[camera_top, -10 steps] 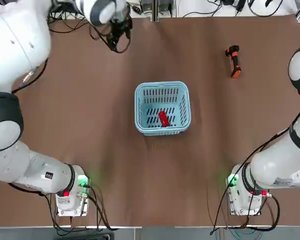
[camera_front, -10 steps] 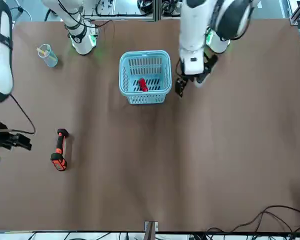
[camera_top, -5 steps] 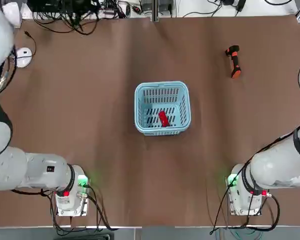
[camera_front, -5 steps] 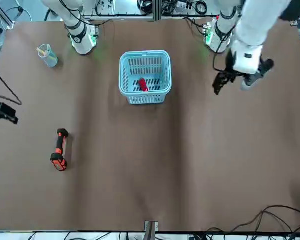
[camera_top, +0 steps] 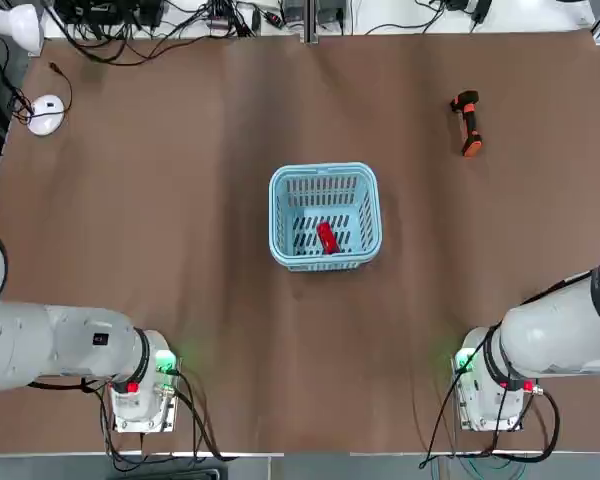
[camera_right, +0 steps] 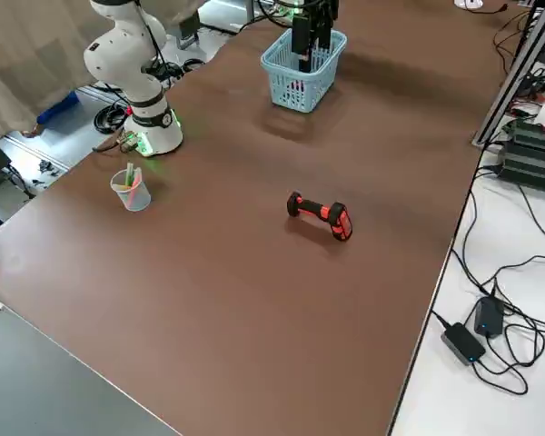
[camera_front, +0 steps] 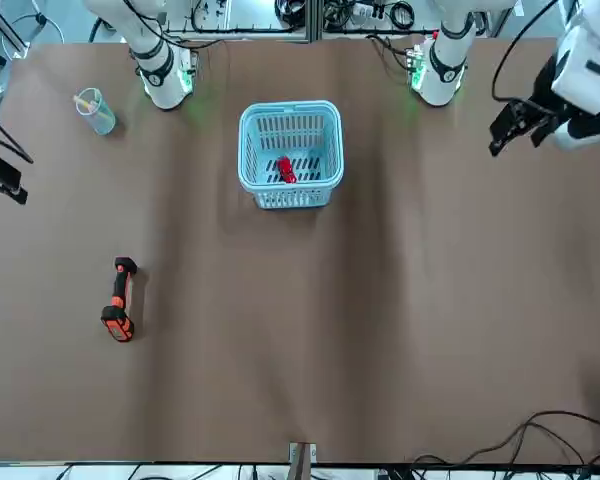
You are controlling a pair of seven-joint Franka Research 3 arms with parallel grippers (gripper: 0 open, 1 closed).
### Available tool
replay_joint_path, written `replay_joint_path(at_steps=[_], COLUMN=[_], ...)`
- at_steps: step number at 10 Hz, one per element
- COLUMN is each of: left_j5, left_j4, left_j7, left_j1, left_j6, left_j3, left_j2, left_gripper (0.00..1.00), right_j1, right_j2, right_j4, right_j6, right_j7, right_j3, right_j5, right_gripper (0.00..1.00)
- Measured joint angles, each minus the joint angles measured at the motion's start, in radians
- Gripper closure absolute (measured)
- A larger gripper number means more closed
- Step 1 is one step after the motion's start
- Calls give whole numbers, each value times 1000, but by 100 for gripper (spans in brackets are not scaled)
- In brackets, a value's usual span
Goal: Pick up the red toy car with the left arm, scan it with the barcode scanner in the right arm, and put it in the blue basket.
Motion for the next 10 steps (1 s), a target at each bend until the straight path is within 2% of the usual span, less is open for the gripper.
replay_joint_path(at_steps=[2, 4, 8, 10], left_j5=[0, 0, 0, 0], left_j4=[15, 27, 36, 113], left_j7=[142, 260, 286, 286], left_j1=[-1, -1, -6, -6], left_j6=[-41, -49, -75, -73], left_j3=[46, 79, 86, 86], left_j2=[0, 0, 23, 93], left_gripper=[0, 0, 0, 0], right_j1=[1, 2, -2, -4], right_j2=[-8, -17, -41, -41], right_j4=[0, -2, -31, -44], right_j6=[-1, -10, -36, -34], right_j7=[73, 74, 21, 21], right_j3=[0, -1, -10, -12], right_j5=[59, 70, 53, 47], right_gripper=[0, 0, 0, 0])
